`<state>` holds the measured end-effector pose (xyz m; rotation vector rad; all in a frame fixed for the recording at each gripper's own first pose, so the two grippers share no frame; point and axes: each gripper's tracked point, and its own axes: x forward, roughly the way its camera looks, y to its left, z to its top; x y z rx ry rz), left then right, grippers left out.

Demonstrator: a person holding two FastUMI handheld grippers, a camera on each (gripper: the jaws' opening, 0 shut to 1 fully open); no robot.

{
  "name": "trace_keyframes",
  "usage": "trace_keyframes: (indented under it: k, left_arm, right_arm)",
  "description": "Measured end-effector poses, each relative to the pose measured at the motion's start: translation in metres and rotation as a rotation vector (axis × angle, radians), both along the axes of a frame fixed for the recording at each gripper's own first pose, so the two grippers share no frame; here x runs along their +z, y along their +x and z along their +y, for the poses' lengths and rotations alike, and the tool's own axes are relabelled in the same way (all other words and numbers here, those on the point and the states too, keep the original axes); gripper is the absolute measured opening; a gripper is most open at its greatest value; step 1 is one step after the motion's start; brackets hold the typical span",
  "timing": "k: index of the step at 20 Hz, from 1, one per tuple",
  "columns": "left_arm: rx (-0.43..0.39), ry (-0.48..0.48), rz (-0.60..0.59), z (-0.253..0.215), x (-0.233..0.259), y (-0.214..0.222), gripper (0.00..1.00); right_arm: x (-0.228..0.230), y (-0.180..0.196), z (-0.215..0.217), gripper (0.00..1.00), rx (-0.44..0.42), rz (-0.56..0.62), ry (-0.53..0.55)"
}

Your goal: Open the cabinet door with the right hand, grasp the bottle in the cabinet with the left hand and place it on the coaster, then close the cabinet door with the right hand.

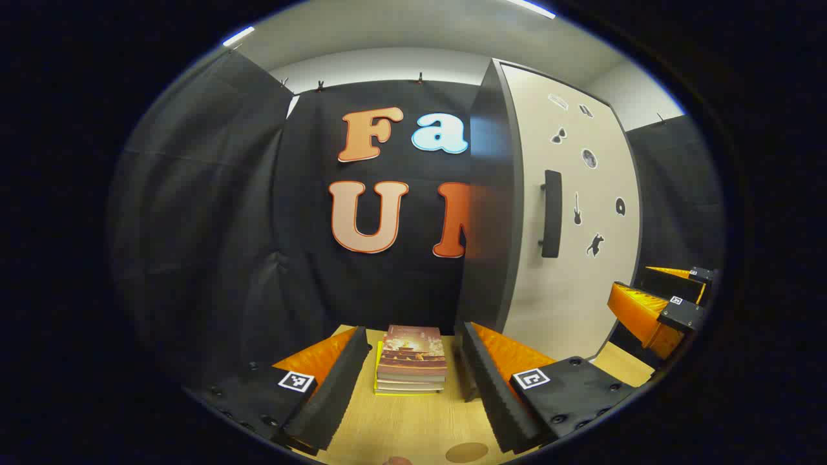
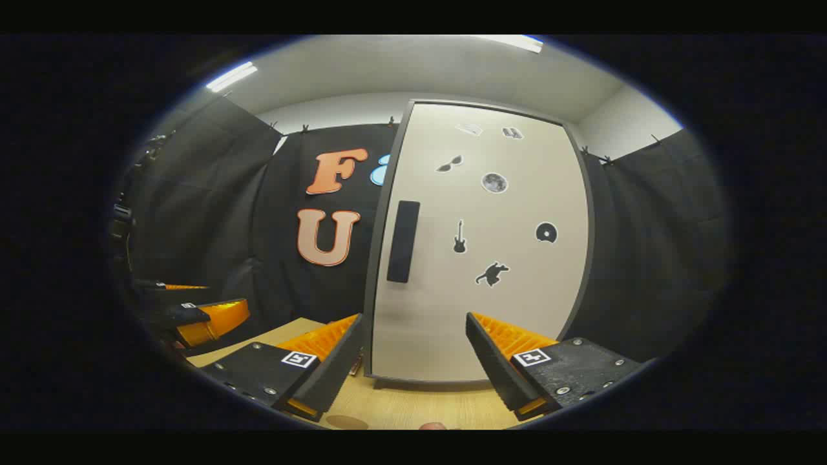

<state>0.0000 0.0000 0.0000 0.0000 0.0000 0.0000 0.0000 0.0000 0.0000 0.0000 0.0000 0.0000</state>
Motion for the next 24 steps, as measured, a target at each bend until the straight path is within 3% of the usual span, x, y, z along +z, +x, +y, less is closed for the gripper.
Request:
trace_keyframes:
  k: [7,19,24]
  left_arm:
    - [-0.011,0.076,-0.072,0.02,0.026,0.015,0.96]
    - [-0.05,0.042,-0.045,0.026,0.012,0.025,0.96]
    - [-0.045,0.038,-0.061,0.03,0.013,0.036,0.96]
  right_arm:
    - [0.006,0.019,0.019,0.95,-0.027,-0.007,0.06]
    - [-0.002,0.036,0.037,0.95,-0.042,0.03,0.065]
    - [0.01,0.066,0.029,0.95,-0.051,0.019,0.07]
